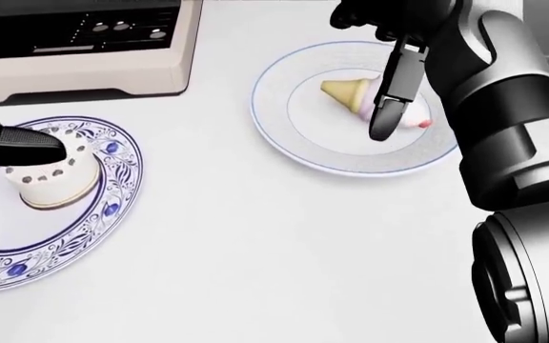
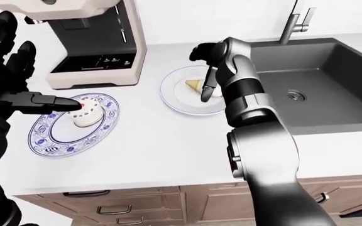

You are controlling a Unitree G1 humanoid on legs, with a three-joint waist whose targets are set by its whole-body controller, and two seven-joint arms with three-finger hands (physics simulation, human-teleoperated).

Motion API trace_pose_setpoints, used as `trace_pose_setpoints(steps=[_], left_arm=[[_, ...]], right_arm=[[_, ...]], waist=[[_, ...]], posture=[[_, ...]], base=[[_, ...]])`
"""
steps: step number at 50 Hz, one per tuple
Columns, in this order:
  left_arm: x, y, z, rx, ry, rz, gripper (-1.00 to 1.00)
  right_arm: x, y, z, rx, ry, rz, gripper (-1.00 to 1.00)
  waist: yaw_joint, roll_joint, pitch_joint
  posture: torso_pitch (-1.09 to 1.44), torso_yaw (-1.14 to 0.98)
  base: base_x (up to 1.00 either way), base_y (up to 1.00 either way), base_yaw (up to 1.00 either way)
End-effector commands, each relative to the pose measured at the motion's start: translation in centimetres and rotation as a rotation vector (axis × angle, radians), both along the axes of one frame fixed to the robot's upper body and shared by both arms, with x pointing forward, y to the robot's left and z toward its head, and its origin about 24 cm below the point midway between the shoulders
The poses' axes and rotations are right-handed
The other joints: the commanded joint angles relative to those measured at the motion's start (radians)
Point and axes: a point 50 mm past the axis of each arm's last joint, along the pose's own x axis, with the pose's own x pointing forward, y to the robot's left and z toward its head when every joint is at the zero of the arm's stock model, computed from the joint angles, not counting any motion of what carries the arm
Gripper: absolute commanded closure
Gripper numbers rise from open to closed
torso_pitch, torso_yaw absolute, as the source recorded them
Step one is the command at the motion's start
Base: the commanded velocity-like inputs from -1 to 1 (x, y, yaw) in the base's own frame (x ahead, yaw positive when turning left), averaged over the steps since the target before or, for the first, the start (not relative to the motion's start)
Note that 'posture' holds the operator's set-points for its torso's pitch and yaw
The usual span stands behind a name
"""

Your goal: Move the dessert items from the plate to the tray.

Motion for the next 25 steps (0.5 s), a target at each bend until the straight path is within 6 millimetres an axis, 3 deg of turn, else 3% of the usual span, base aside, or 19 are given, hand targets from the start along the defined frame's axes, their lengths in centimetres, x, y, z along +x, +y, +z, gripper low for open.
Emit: trace_pose_setpoints(steps=[1,25], left_arm=[[-0.6,0.0,1.3,0.019,-0.078,0.009,-1.0],[-0.7,0.2,1.5,0.02,-0.084,0.008,-1.0]], right_arm=[[-0.2,0.4,2.9,-0.001,-0.099,0.016,-0.76],[0.1,-0.2,1.4,-0.037,-0.094,-0.003,-0.67]], waist=[[0.0,0.002,-0.03],[0.001,0.001,-0.028]], posture=[[0.0,0.0],[0.0,0.0]], base=[[0.0,0.0,0.0],[0.0,0.0,0.0]])
